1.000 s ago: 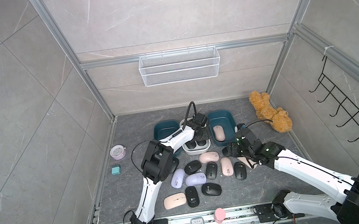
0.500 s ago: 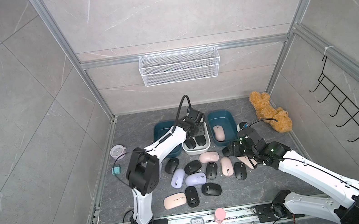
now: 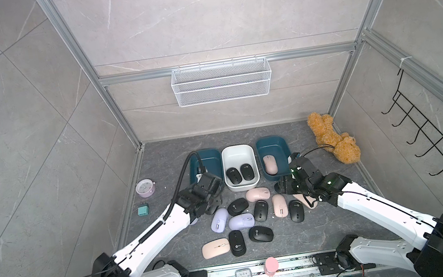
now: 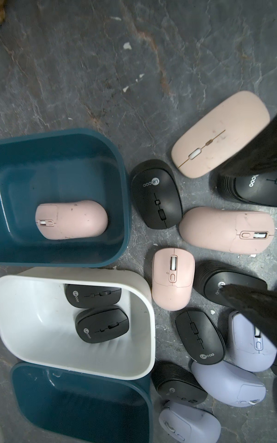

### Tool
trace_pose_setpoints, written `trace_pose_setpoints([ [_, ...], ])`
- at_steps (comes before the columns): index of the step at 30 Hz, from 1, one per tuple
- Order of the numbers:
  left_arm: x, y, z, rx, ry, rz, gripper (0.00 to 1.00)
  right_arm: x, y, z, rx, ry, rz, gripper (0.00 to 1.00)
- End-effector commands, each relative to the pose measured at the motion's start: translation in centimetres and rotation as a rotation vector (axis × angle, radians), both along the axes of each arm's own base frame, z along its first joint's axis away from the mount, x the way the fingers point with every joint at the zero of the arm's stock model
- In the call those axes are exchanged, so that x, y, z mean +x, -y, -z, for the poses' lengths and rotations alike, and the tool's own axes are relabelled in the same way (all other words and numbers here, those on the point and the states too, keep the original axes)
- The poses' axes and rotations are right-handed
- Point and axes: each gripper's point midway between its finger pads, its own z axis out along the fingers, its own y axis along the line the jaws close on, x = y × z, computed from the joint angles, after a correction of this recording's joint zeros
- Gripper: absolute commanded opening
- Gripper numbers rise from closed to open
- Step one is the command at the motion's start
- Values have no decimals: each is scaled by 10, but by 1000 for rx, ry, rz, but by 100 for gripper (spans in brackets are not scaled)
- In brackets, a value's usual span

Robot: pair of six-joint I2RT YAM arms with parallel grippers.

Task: Place the mice by color into the storage box
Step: Place the mouse in the storage box, then pick up the mouse from the center of the board.

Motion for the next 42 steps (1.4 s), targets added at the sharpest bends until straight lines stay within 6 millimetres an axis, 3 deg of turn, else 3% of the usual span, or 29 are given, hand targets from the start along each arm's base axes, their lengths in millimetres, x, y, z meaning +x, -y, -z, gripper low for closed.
trace_pose_setpoints([
  [1,-23,-23,10,-7,-30,-77,66,10,-15,-14,60,19,-17,72],
  [6,-41,-24,30,-44,-89,-86,65,10,-22,-14,88,8,-34,72],
  [16,-56,3,76,44,-193,59,67,4,-17,-10,90,-3,-19,72],
  [27,-52,31,87,32,-204,175,72,4,-18,-8,95,-9,-14,72],
  [42,-50,33,113,86,-241,195,75,5,-19,-8,101,-13,-13,72],
])
